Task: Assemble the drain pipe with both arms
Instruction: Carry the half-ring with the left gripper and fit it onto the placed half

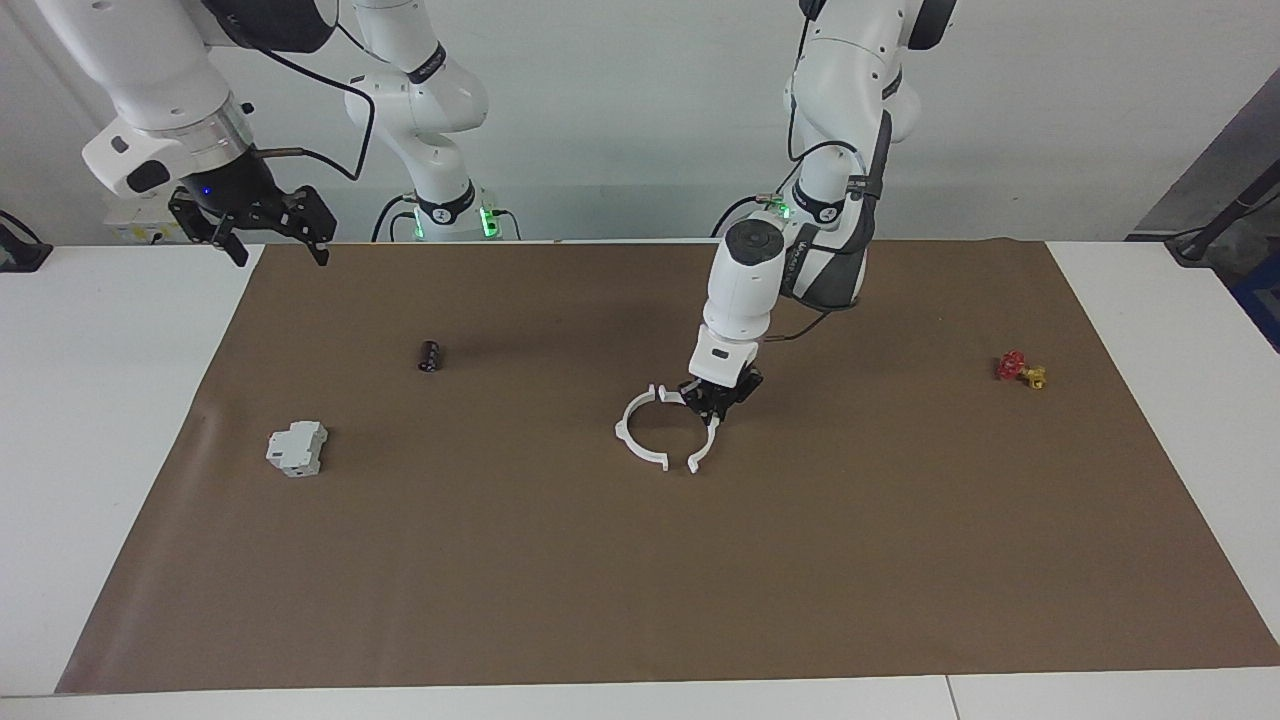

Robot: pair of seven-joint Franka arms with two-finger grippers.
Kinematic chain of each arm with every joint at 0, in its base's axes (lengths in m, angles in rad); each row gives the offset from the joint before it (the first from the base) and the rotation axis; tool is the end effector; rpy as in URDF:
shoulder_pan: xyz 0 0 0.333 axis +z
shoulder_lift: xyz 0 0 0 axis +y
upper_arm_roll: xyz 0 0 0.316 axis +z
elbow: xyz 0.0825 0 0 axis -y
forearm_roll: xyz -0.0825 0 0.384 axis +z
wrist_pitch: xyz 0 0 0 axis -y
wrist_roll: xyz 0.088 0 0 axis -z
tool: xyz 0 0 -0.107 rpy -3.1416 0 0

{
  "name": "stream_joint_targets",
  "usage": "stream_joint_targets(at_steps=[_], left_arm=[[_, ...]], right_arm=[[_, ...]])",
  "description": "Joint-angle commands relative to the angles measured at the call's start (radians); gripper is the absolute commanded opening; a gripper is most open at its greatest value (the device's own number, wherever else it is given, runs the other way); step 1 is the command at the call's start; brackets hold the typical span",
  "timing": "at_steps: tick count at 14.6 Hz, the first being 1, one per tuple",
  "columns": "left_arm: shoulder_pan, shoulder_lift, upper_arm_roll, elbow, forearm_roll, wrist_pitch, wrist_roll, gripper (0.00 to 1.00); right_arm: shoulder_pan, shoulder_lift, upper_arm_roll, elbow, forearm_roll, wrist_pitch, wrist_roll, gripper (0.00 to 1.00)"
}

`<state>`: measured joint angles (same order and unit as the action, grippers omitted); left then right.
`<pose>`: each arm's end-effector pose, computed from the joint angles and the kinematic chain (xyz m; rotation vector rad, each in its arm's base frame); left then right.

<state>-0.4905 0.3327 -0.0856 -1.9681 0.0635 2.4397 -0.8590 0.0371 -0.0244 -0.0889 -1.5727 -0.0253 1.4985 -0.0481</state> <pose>0.5250 -0.3379 0.3171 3.0339 0.3719 0.1790 0.5385 -0.0314 0.6308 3.1200 -0.0075 -0.0796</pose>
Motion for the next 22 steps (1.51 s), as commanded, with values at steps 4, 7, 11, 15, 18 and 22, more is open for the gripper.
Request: stream_joint_targets(at_steps=[4, 7, 11, 15, 18, 22], left_arm=[[-0.036, 0.009, 0.015, -0.005, 0.042, -0.007, -0.011, 0.00], [-0.053, 0.003, 0.015, -0.023, 0.044, -0.008, 0.020, 0.00], [-0.065, -0.003, 0.015, -0.046, 0.044, -0.007, 0.032, 0.00], [-0.066, -0.009, 0.015, -0.055, 0.044, -0.001, 0.052, 0.00], [-0.066, -0.009, 0.015, -0.055, 0.044, 0.004, 0.052, 0.00], [-0.066, -0.007, 0.013, -0.054, 0.042, 0.010, 0.040, 0.00]], right_arm=[[-0.008, 0.004, 0.001, 0.000, -0.010, 0.017, -0.027, 1.00], [-0.009, 0.004, 0.001, 0.000, -0.010, 0.017, -0.027, 1.00], [-0.009, 0.004, 0.001, 0.000, -0.010, 0.017, -0.027, 1.00], [-0.009, 0.004, 0.001, 0.000, -0.010, 0.017, -0.027, 1.00], [-0.011, 0.004, 0.001, 0.000, -0.010, 0.017, -0.027, 1.00], [-0.011, 0.003, 0.001, 0.000, -0.008, 0.017, -0.027, 1.00]])
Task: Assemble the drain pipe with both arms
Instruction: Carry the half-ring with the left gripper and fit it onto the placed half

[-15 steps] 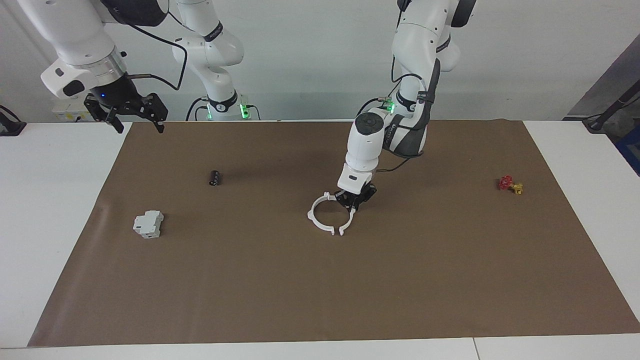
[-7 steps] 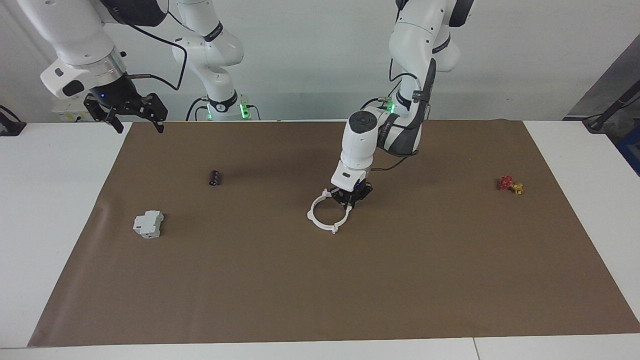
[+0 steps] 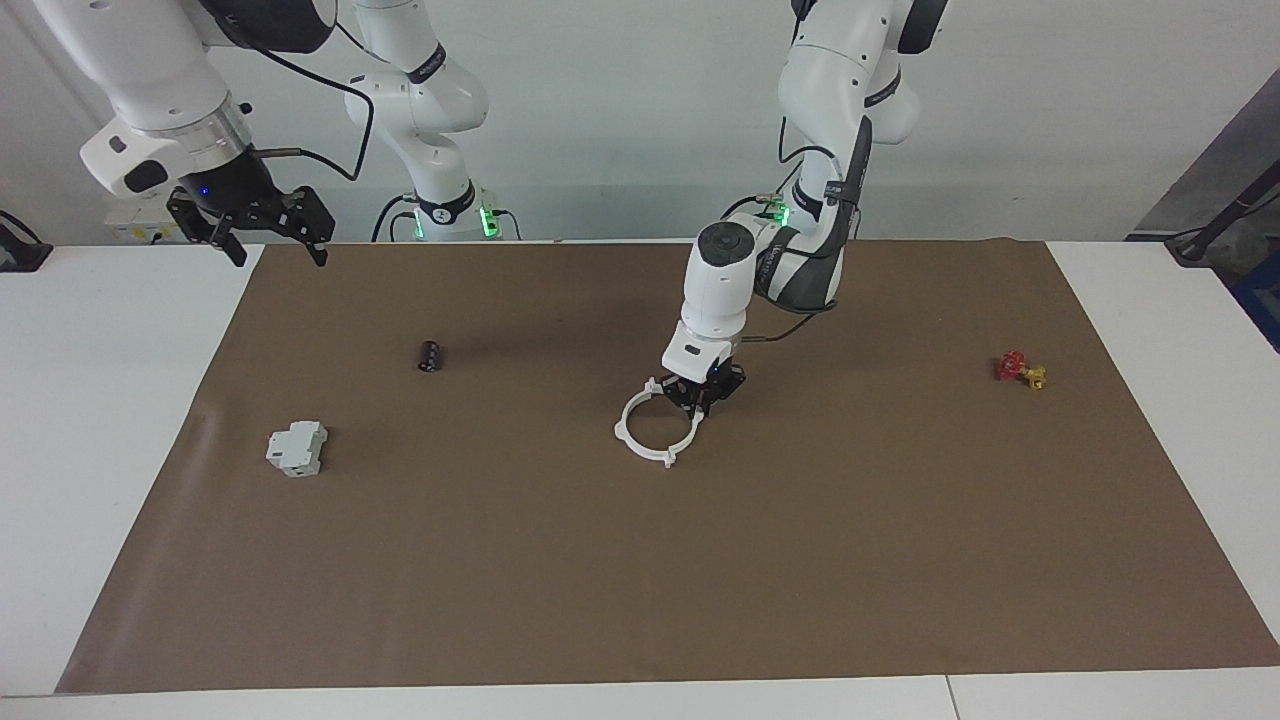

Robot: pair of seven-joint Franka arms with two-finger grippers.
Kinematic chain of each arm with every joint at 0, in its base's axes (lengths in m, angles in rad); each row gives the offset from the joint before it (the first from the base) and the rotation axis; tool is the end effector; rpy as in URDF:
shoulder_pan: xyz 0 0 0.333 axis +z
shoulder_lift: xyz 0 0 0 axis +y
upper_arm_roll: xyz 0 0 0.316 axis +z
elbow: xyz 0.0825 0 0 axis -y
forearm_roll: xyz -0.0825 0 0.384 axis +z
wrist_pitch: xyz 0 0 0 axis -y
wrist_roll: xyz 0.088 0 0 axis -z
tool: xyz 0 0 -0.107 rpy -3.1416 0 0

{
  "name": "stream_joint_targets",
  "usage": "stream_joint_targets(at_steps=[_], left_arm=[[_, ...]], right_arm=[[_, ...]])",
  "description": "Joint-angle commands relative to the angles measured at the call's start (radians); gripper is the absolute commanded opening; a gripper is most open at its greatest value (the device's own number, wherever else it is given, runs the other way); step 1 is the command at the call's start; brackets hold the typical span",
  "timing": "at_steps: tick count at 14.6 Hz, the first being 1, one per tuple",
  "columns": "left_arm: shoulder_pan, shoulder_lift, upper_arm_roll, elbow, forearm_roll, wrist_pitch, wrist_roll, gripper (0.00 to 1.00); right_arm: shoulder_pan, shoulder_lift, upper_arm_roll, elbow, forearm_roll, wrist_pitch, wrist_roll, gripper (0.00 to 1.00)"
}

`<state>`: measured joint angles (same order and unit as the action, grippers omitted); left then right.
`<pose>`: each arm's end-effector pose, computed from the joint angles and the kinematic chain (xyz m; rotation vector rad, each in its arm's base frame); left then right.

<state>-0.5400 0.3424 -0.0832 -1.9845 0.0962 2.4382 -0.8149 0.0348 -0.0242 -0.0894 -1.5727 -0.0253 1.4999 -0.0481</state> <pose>0.5041 -0.3594 0.3036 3.0851 0.1981 0.1712 0.5386 -0.0329 0.6308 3.1200 -0.0119 -0.0777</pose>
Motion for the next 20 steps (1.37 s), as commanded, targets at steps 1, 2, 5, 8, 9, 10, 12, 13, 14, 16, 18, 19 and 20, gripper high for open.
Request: stream_joint_targets(at_steps=[1, 2, 5, 8, 9, 10, 12, 13, 14, 16, 18, 19, 20], left_arm=[[-0.017, -0.017, 0.011, -0.037, 0.010, 0.012, -0.004, 0.00], [-0.017, -0.017, 0.011, -0.037, 0.010, 0.013, -0.006, 0.00], [-0.024, -0.016, 0.011, -0.037, 0.010, 0.018, -0.055, 0.00], [-0.028, -0.017, 0.013, -0.037, 0.010, 0.018, -0.056, 0.00], [-0.028, -0.017, 0.013, -0.037, 0.010, 0.018, -0.056, 0.00], [-0.028, -0.017, 0.013, -0.037, 0.010, 0.018, -0.056, 0.00], [-0.028, -0.017, 0.013, -0.037, 0.010, 0.018, -0.055, 0.20], [-0.026, -0.017, 0.013, -0.037, 0.010, 0.019, -0.044, 0.96], [-0.028, -0.017, 0.013, -0.037, 0.011, 0.019, -0.041, 1.00], [-0.026, -0.017, 0.013, -0.037, 0.011, 0.019, -0.041, 1.00], [-0.025, -0.017, 0.013, -0.037, 0.011, 0.019, -0.041, 1.00], [-0.022, -0.017, 0.013, -0.037, 0.010, 0.018, -0.040, 1.00], [-0.017, -0.017, 0.013, -0.037, 0.010, 0.015, -0.040, 1.00]], right_arm=[[-0.009, 0.004, 0.002, 0.000, -0.008, 0.016, -0.027, 1.00], [-0.009, 0.003, 0.002, 0.000, -0.008, 0.016, -0.027, 1.00], [-0.009, 0.004, 0.002, 0.000, -0.008, 0.016, -0.027, 1.00], [-0.009, 0.004, 0.002, -0.001, -0.008, 0.016, -0.027, 1.00], [-0.009, 0.003, 0.002, 0.000, -0.008, 0.016, -0.027, 1.00], [-0.009, 0.003, 0.002, 0.000, -0.008, 0.016, -0.027, 1.00], [-0.009, 0.004, 0.002, -0.001, -0.008, 0.016, -0.027, 1.00], [-0.007, 0.004, 0.002, 0.000, -0.008, 0.016, -0.027, 1.00], [-0.007, 0.003, 0.002, -0.001, -0.008, 0.016, -0.027, 1.00], [-0.009, 0.004, 0.002, -0.001, -0.008, 0.016, -0.027, 1.00], [-0.007, 0.003, 0.002, -0.001, -0.008, 0.016, -0.027, 1.00], [-0.007, 0.003, 0.002, -0.001, -0.008, 0.016, -0.027, 1.00], [-0.009, 0.003, 0.002, -0.001, -0.008, 0.016, -0.027, 1.00]])
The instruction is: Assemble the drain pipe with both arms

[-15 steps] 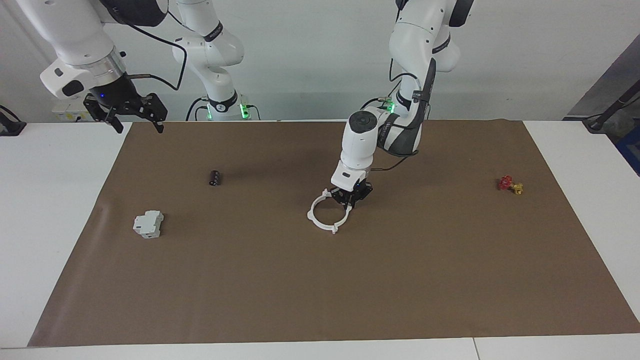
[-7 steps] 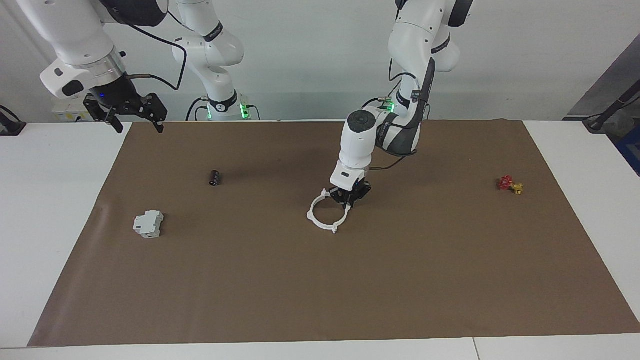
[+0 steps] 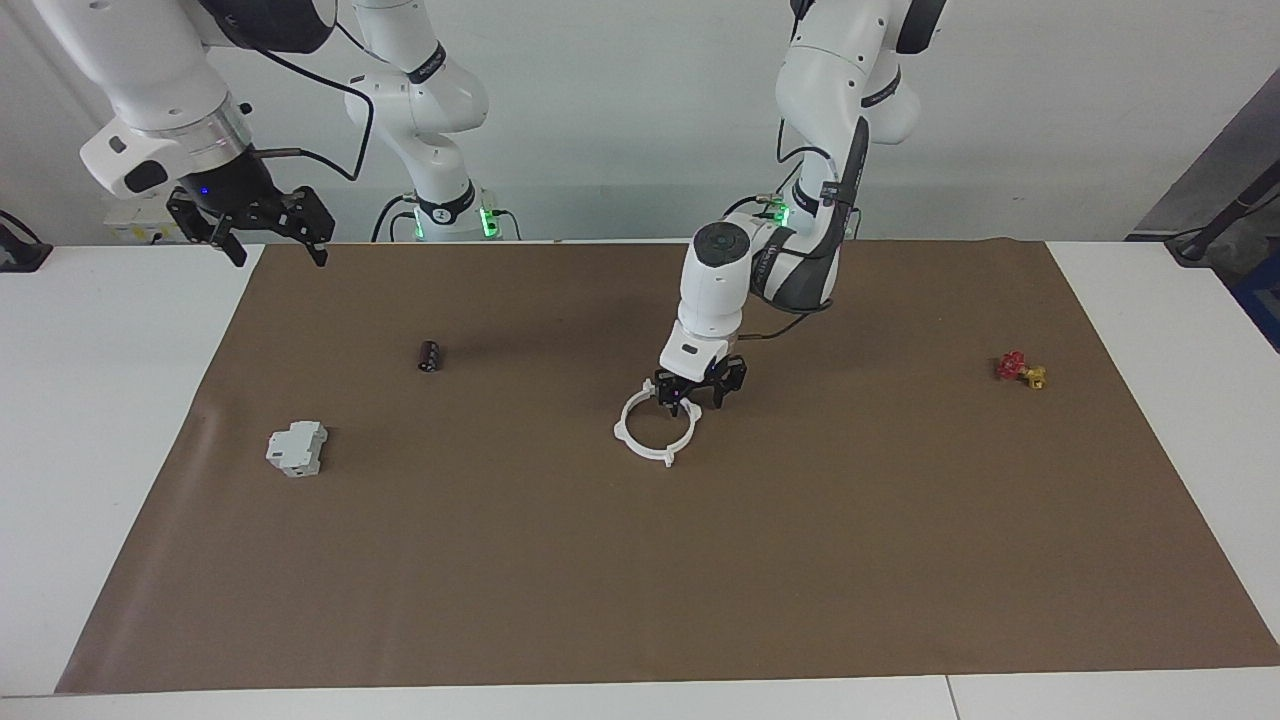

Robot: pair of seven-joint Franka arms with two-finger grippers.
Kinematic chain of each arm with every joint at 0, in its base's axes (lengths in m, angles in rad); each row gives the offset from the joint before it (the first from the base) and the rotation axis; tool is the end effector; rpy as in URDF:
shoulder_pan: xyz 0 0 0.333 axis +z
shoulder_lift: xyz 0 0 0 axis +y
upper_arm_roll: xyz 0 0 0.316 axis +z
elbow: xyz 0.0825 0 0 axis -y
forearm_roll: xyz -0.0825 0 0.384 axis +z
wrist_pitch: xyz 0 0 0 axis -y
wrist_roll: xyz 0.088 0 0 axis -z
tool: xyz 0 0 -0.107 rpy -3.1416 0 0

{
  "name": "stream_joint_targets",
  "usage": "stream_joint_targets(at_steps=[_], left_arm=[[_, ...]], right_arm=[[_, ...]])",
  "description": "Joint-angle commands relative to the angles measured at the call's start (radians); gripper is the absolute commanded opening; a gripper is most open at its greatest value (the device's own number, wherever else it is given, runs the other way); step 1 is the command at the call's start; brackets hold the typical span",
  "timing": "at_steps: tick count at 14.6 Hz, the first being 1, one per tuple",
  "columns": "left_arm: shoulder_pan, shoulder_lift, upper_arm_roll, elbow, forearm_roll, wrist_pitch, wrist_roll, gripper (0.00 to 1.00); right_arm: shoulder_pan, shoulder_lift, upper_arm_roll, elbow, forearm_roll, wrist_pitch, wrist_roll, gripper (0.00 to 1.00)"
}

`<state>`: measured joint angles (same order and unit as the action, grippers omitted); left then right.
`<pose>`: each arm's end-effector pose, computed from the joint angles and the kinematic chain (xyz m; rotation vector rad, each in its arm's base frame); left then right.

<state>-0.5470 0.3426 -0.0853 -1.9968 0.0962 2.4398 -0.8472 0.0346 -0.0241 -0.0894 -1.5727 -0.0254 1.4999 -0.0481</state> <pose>0.4979 -0.3620 0.2984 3.0875 0.2335 0.1563 0.5386 -0.0330 0.6307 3.1199 -0.0122 -0.0779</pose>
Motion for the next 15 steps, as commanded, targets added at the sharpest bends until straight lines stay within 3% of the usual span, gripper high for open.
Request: stream_joint_targets(at_steps=[1, 3, 6, 12, 15], left_arm=[[-0.008, -0.019, 0.015, -0.025, 0.011, -0.001, -0.006, 1.00], [-0.001, -0.028, 0.019, -0.017, 0.010, -0.048, -0.007, 1.00], [0.077, -0.117, 0.016, -0.013, 0.011, -0.146, 0.051, 1.00], [0.293, -0.267, 0.015, -0.008, 0.008, -0.355, 0.412, 1.00], [0.444, -0.303, 0.018, -0.007, 0.008, -0.416, 0.678, 1.00]], right_arm=[[-0.007, 0.003, 0.002, 0.000, -0.008, 0.016, -0.027, 1.00], [-0.007, 0.003, 0.002, -0.001, -0.008, 0.016, -0.027, 1.00], [-0.007, 0.003, 0.002, -0.001, -0.005, 0.016, -0.026, 1.00], [-0.006, -0.003, 0.002, -0.012, -0.005, 0.016, -0.018, 1.00], [-0.006, -0.005, 0.002, -0.018, -0.005, 0.016, -0.016, 1.00]])
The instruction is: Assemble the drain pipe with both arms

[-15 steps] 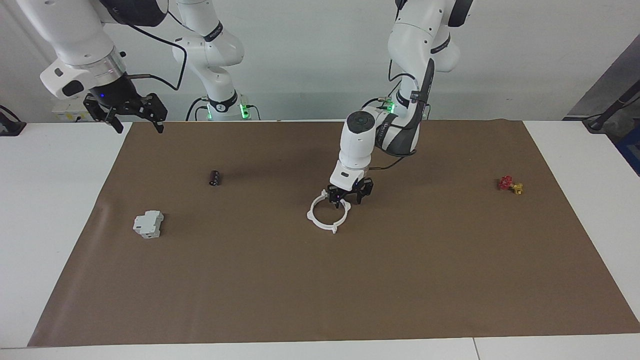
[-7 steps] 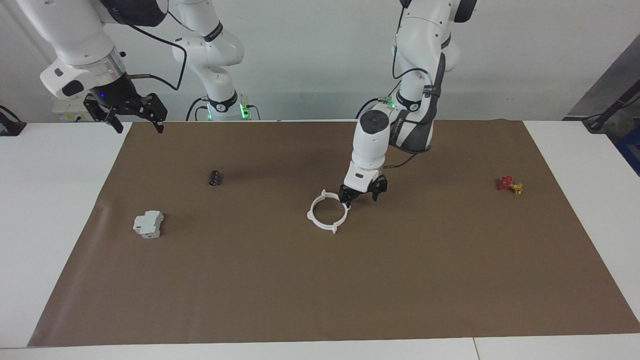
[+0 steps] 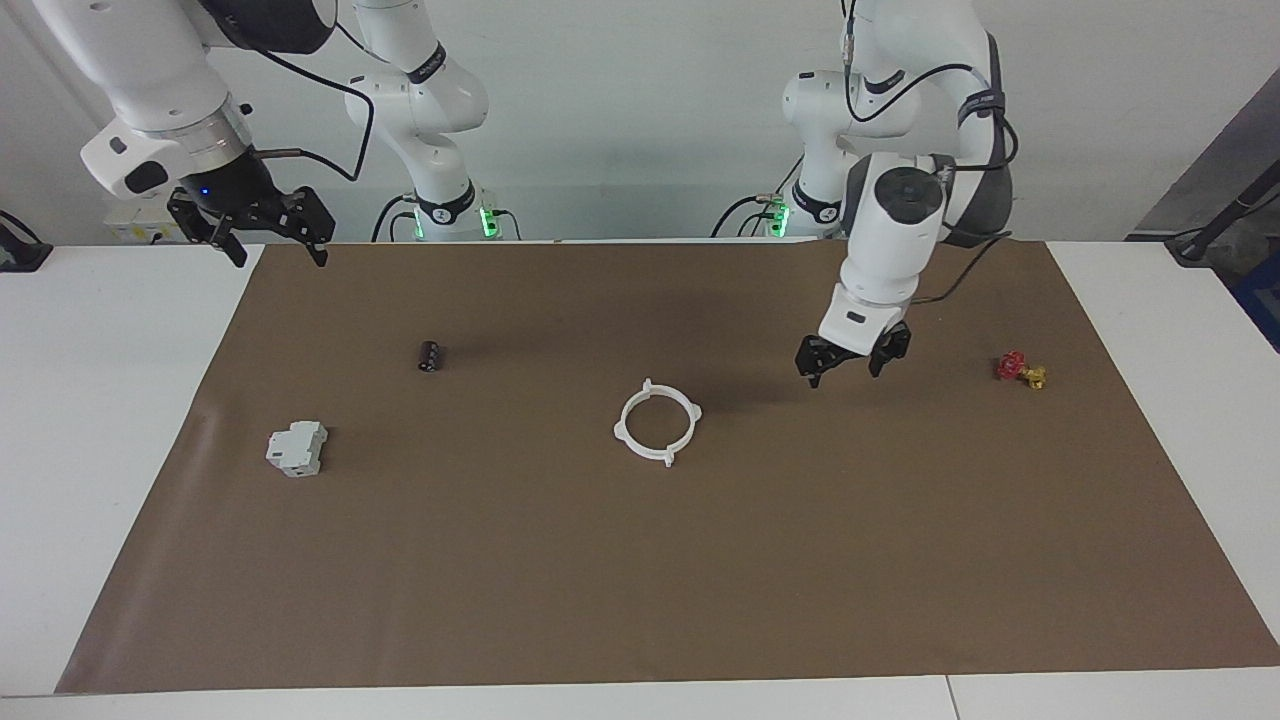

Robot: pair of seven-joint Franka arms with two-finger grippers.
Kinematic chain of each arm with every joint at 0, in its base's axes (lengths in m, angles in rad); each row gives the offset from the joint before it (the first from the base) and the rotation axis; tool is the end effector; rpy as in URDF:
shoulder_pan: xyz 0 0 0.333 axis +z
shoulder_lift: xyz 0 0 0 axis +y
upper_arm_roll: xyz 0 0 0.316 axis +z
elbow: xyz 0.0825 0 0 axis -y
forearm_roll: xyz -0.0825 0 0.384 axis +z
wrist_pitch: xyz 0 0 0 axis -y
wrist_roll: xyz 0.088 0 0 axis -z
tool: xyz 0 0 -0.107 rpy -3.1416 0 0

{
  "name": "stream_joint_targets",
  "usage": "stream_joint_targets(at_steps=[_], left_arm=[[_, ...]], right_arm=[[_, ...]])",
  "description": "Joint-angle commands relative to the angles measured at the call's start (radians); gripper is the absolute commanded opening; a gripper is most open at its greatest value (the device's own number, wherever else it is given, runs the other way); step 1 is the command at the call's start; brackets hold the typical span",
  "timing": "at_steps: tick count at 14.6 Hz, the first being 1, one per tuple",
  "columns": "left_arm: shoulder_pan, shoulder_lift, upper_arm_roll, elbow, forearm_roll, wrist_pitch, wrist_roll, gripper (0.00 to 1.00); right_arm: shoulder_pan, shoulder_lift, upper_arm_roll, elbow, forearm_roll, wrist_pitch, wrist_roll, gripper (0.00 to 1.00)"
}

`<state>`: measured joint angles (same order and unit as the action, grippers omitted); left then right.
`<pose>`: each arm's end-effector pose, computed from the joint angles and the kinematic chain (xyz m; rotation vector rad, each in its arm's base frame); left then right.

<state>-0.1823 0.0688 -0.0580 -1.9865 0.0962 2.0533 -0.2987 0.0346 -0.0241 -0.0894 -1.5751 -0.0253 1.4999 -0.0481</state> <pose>0.5551 -0.1302 0.4298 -3.0626 -0.0211 -0.0305 0.5386 -0.0330 0.6296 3.1200 -0.0121 -0.0816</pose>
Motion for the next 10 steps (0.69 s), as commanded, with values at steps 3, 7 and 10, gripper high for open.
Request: stream_joint_targets(at_steps=[3, 7, 10], left_arm=[[0.210, -0.029, -0.010, -0.002, -0.001, -0.027, 0.315, 1.00], [0.264, -0.024, -0.010, 0.001, -0.004, -0.009, 0.369, 1.00], [0.247, -0.018, -0.016, 0.069, -0.039, -0.053, 0.355, 1.00]], right_arm=[[-0.006, -0.007, 0.002, -0.019, -0.005, 0.016, -0.016, 1.00], [-0.001, -0.007, 0.000, -0.019, -0.015, 0.019, -0.018, 1.00], [0.001, -0.007, 0.000, -0.019, -0.015, 0.025, -0.018, 1.00]])
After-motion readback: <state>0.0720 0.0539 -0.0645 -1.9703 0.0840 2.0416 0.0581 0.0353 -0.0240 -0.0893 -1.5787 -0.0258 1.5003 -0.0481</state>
